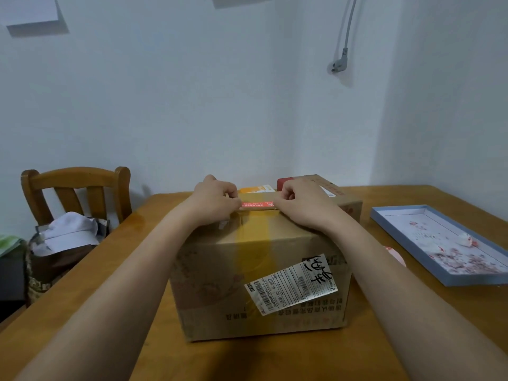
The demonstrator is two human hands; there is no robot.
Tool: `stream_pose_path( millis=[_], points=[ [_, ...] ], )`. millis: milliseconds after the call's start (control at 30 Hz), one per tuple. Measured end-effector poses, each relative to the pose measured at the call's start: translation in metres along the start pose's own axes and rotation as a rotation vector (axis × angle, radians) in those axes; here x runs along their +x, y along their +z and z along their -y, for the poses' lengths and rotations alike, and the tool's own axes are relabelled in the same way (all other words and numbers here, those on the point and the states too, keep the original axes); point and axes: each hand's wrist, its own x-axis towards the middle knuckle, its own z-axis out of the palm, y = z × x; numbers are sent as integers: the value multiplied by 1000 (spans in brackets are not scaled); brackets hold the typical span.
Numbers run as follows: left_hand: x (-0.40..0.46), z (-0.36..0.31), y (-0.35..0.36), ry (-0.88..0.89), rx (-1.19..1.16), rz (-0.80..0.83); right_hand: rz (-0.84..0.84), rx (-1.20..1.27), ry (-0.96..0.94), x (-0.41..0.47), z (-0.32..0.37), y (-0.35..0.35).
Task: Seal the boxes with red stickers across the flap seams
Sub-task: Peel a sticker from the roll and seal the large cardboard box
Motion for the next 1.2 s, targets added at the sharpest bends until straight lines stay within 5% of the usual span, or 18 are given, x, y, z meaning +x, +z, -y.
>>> stream_pose_path(
  millis=[1200],
  points=[
    [-5,5,14,74,81,8,9,-48,-30,-6,0,4]
  ],
)
